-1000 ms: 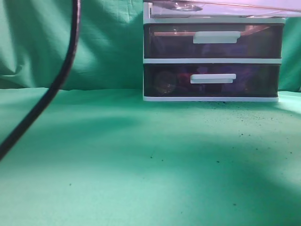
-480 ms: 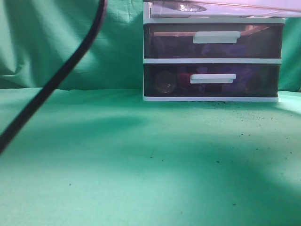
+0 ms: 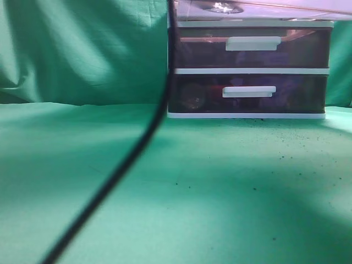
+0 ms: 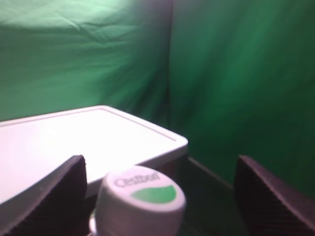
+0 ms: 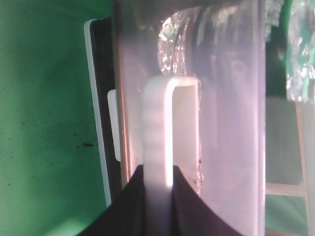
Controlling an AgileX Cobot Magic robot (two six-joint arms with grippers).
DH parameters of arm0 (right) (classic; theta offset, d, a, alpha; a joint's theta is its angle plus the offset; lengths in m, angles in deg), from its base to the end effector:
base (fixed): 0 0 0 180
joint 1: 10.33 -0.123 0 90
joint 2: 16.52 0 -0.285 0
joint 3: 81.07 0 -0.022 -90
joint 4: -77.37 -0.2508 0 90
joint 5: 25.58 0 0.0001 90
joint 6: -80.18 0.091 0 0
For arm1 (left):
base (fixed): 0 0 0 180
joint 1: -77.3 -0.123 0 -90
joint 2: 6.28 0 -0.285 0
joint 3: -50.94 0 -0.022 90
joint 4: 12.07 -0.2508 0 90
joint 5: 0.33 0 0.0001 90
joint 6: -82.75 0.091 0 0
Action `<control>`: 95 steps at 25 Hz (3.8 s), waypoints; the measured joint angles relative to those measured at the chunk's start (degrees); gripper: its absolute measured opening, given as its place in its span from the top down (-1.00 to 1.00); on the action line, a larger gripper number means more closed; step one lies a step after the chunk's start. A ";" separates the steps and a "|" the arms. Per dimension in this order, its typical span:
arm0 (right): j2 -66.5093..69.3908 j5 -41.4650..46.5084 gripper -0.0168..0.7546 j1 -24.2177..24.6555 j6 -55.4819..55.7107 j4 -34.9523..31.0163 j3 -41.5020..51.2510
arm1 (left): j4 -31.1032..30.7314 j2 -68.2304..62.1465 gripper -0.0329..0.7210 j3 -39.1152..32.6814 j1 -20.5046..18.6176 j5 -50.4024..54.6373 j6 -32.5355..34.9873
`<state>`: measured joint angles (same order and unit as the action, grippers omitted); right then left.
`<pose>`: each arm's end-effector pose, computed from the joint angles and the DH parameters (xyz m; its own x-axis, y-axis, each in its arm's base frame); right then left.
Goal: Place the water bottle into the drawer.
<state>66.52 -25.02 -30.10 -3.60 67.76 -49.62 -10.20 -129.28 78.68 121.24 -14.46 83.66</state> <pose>0.2684 0.0966 0.2833 0.2181 -0.9439 -0.2478 -0.4759 0.1188 -0.8715 0.3583 -0.3443 0.3749 0.1001 -0.1183 -0.9879 0.6899 0.7237 -0.0168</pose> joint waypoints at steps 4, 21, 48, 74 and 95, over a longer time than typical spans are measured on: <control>0.00 0.00 0.75 0.00 -0.24 -0.61 0.00 | -6.03 -4.38 -0.56 0.00 0.71 -13.70 -9.20; 0.00 1.11 0.75 -0.08 -1.56 -2.77 0.00 | -39.96 -3.66 0.00 13.98 0.88 22.60 -23.34; 23.20 -14.72 0.75 1.49 -13.61 -4.04 -20.46 | -15.76 54.44 0.91 -29.22 0.88 68.19 -16.25; 29.23 -12.66 0.75 5.68 -11.03 6.51 -29.57 | -9.69 64.08 0.91 -38.23 0.88 63.09 -16.25; 28.96 -2.36 -0.33 5.81 0.07 10.87 -33.46 | -8.66 64.12 0.91 -38.23 0.88 64.28 -16.15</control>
<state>95.48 -27.37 -24.29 -3.54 78.63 -83.08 -18.85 -65.16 40.45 122.12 49.82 67.51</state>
